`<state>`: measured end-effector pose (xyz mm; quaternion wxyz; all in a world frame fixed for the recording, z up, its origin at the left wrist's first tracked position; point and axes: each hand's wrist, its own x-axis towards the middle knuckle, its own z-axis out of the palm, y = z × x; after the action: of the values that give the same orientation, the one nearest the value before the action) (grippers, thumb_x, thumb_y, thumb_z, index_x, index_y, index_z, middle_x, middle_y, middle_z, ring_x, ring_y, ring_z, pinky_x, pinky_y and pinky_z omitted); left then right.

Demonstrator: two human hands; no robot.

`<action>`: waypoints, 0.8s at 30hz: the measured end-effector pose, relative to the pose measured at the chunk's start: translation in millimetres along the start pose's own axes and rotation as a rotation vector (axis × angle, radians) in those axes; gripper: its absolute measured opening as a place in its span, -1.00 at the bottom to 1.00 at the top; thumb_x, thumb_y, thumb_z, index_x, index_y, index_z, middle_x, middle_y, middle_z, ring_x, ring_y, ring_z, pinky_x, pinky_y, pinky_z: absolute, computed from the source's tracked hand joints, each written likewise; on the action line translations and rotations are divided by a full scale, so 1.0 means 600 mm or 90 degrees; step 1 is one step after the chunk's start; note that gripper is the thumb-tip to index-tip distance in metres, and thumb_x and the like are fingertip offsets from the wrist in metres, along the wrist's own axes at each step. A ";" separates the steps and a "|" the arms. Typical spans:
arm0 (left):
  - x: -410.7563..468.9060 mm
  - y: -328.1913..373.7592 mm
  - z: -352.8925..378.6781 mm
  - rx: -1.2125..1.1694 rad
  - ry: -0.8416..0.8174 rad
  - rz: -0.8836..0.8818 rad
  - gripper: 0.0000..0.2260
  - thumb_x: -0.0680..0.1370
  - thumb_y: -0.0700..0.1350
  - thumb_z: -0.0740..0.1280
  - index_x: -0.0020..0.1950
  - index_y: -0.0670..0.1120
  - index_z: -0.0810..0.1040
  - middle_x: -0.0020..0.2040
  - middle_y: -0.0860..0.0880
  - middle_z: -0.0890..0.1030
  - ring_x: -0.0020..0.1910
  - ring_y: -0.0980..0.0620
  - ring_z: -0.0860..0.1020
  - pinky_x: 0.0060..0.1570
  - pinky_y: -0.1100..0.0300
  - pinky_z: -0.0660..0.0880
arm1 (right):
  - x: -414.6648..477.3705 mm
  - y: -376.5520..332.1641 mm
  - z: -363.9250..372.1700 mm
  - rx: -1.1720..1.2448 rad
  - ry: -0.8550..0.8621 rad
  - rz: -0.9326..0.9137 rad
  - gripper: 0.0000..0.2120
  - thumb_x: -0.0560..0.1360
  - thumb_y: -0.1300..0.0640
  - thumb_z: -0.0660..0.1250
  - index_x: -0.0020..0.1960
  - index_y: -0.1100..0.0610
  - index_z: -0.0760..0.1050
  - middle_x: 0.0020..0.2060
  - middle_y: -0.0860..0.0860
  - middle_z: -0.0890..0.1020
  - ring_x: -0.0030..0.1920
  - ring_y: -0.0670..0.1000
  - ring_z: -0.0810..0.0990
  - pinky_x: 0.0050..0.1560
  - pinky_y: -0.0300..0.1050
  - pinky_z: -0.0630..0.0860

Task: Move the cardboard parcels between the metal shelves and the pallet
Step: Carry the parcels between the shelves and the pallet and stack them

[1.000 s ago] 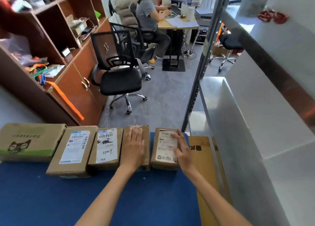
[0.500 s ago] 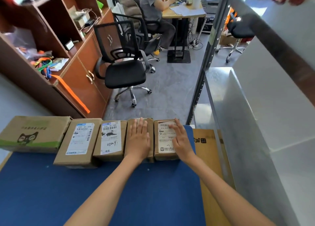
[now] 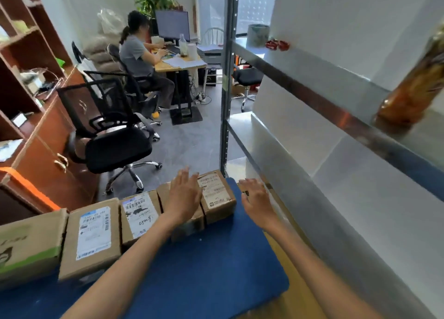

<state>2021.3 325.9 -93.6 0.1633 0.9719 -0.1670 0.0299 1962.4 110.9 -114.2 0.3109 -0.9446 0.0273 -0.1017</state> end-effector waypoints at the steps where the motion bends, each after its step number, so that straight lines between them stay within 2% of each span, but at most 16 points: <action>1: -0.004 0.012 -0.008 -0.016 0.005 0.033 -0.54 0.64 -0.01 0.16 0.51 -0.07 0.18 0.57 -0.13 0.02 0.56 -0.13 -0.04 0.52 -0.07 -0.02 | -0.019 0.002 -0.006 -0.015 0.023 0.011 -0.60 0.55 0.20 0.16 0.39 0.12 0.35 0.37 0.09 0.40 0.44 0.15 0.24 0.41 0.17 0.20; 7: -0.054 0.118 -0.013 -0.057 -0.033 0.236 -0.55 0.63 -0.05 0.17 0.50 -0.15 0.24 0.56 -0.20 0.08 0.55 -0.18 0.01 0.50 -0.09 0.03 | -0.182 -0.010 -0.064 -0.112 0.137 0.156 -0.57 0.56 0.21 0.17 0.42 0.09 0.32 0.42 0.07 0.35 0.49 0.15 0.14 0.46 0.09 0.12; 10: -0.104 0.195 0.014 -0.053 -0.079 0.353 -0.54 0.63 -0.02 0.18 0.49 -0.15 0.24 0.54 -0.20 0.13 0.54 -0.20 0.04 0.50 -0.12 0.03 | -0.298 0.004 -0.112 -0.138 0.200 0.242 -0.58 0.55 0.21 0.19 0.40 0.10 0.36 0.39 0.09 0.39 0.46 0.17 0.21 0.44 0.11 0.17; 13: -0.174 0.293 0.035 -0.073 -0.139 0.480 -0.53 0.65 0.01 0.13 0.53 -0.11 0.17 0.56 -0.16 0.08 0.56 -0.16 -0.03 0.52 -0.09 -0.04 | -0.448 0.023 -0.176 -0.157 0.284 0.342 -0.60 0.52 0.22 0.21 0.35 0.15 0.41 0.30 0.15 0.48 0.38 0.23 0.34 0.43 0.16 0.20; 16: -0.265 0.400 0.043 -0.094 -0.193 0.622 -0.54 0.67 0.03 0.06 0.54 -0.09 0.13 0.58 -0.12 0.02 0.56 -0.13 -0.07 0.52 -0.08 -0.08 | -0.622 0.020 -0.231 -0.172 0.381 0.461 -0.63 0.52 0.30 0.22 0.33 0.19 0.43 0.27 0.14 0.50 0.37 0.23 0.35 0.44 0.11 0.20; 19: -0.376 0.499 0.041 -0.064 -0.207 0.748 -0.57 0.67 0.04 0.03 0.51 -0.08 0.18 0.56 -0.11 0.08 0.55 -0.13 -0.03 0.51 -0.10 -0.06 | -0.797 -0.020 -0.265 -0.194 0.497 0.562 -0.63 0.52 0.36 0.21 0.31 0.23 0.44 0.28 0.15 0.50 0.38 0.20 0.33 0.42 -0.06 0.15; 22: -0.507 0.583 0.038 -0.039 -0.216 0.852 -0.59 0.67 0.04 0.01 0.49 -0.07 0.23 0.53 -0.10 0.16 0.54 -0.12 0.03 0.51 -0.12 -0.07 | -0.964 -0.077 -0.278 -0.176 0.611 0.666 -0.64 0.51 0.40 0.18 0.28 0.25 0.46 0.24 0.18 0.49 0.32 0.17 0.37 0.31 -0.19 0.20; 24: -0.607 0.629 0.035 -0.046 -0.234 0.923 -0.61 0.67 0.03 0.02 0.47 -0.06 0.25 0.51 -0.08 0.20 0.52 -0.11 0.08 0.50 -0.11 -0.06 | -1.077 -0.117 -0.279 -0.179 0.688 0.714 -0.65 0.51 0.40 0.18 0.26 0.22 0.48 0.19 0.18 0.52 0.25 0.17 0.45 0.26 -0.17 0.28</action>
<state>1551.7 97.7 -38.3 0.1042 0.6011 -0.7914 -0.0384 1294.8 144.1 -54.2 0.1374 -0.6400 0.6593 -0.3699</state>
